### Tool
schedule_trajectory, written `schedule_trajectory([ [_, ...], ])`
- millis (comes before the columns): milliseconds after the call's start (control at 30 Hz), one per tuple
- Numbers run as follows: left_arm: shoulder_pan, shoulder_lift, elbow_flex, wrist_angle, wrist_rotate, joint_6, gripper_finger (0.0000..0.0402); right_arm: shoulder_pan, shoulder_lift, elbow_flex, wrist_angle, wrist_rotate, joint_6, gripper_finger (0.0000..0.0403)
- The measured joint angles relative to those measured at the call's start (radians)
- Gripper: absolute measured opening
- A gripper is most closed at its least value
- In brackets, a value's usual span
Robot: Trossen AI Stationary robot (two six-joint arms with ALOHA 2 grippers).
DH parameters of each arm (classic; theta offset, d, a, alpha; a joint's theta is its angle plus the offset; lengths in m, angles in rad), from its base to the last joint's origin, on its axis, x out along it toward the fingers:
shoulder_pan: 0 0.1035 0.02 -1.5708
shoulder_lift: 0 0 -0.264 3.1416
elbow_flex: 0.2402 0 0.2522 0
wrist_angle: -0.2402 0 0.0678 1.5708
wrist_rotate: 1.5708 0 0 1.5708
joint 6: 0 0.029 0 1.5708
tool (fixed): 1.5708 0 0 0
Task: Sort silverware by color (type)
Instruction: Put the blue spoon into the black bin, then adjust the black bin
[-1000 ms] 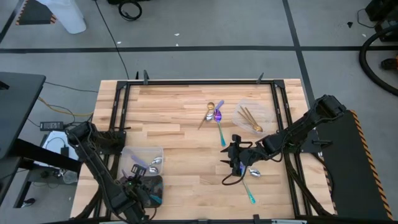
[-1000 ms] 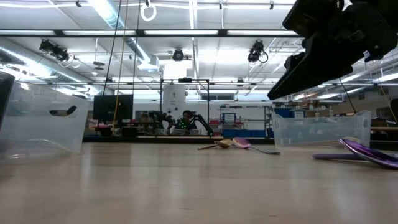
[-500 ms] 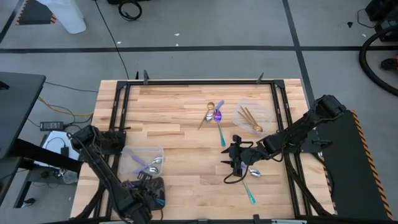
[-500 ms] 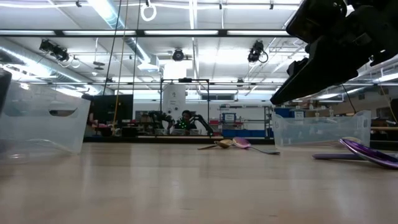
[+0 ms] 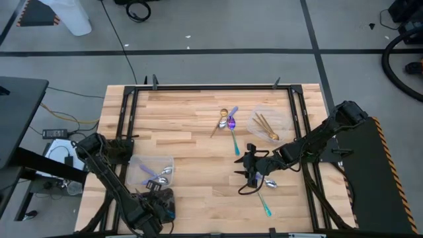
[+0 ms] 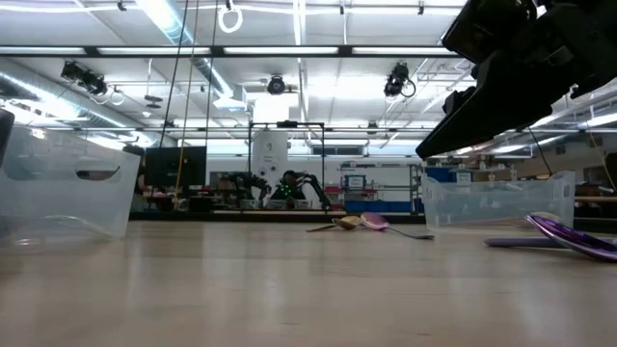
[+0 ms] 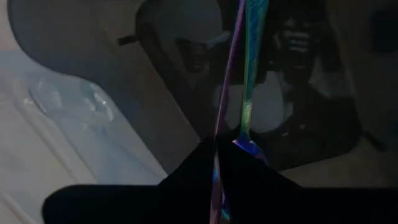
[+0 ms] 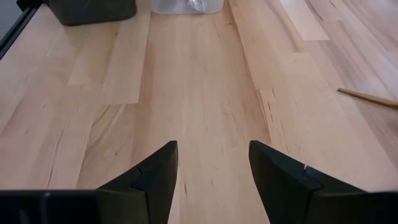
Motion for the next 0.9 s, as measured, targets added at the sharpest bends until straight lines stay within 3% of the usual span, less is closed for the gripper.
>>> schedule_trajectory([
  [500,0.000,0.000,0.038,-0.051,-0.016,-0.078,0.0097,-0.002,0.000,0.000,0.016,-0.001,-0.012,0.0208],
  [900,0.044,0.000,-0.021,-0.085,-0.048,0.028,0.0074,-0.011,-0.007,-0.001,-0.016,-0.024,-0.014,0.0208],
])
